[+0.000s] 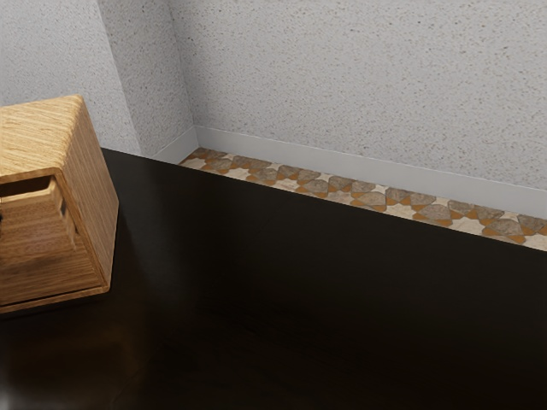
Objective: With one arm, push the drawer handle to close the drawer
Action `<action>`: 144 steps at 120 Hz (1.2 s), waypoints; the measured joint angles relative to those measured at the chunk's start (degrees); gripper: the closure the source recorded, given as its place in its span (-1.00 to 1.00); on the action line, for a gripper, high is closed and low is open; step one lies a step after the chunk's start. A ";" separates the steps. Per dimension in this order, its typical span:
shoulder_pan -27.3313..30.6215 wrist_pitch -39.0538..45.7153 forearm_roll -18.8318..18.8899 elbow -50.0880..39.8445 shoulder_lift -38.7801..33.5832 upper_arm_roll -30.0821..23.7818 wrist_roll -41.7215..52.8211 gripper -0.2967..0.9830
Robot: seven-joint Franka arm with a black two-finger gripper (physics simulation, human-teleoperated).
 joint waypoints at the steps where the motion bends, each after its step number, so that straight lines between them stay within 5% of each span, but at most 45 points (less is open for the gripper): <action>1: 0.00 0.16 -0.04 0.21 0.29 0.03 0.07 0.60; 82: 0.02 9.03 -0.52 4.70 9.04 3.80 5.95 0.60; 110: -0.03 9.39 -1.88 0.50 2.95 2.53 7.34 0.56; 120: -0.13 5.51 -3.46 -0.78 -1.58 -0.99 7.07 0.40; 128: -2.37 -0.25 -8.41 4.90 -0.77 -4.64 6.82 0.17; 144: -4.73 -11.94 -17.43 31.19 19.88 -20.13 6.40 -0.16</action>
